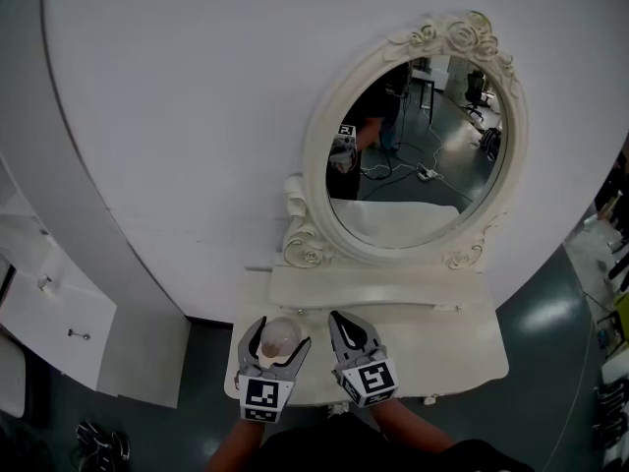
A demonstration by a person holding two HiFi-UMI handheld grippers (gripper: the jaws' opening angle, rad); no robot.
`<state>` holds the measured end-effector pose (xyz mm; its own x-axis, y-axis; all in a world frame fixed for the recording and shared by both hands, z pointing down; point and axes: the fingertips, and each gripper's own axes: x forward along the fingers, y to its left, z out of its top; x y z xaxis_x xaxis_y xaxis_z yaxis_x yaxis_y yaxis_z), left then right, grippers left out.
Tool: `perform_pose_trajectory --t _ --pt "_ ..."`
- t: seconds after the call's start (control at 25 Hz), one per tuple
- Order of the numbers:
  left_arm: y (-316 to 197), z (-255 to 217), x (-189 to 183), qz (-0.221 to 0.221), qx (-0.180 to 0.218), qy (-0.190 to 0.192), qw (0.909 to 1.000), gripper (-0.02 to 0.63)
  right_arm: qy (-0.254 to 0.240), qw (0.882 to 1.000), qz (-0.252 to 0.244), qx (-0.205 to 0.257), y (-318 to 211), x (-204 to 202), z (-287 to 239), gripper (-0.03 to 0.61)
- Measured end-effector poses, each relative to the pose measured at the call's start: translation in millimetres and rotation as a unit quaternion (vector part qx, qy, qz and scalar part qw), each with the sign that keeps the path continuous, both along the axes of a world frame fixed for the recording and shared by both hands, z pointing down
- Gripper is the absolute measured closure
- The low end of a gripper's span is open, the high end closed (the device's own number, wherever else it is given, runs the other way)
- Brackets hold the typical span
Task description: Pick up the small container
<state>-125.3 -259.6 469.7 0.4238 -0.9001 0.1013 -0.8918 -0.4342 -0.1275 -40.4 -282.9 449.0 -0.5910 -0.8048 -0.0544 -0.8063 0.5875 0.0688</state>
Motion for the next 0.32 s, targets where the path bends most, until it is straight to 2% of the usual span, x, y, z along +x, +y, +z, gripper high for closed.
perform_pose_trajectory --t 0.32 --pt "0.0 2.8 -6.5 0.0 -0.003 -0.002 1.0 0.215 0.006 1.0 -0.001 -0.007 -0.6 -3.8 7.3 0.572"
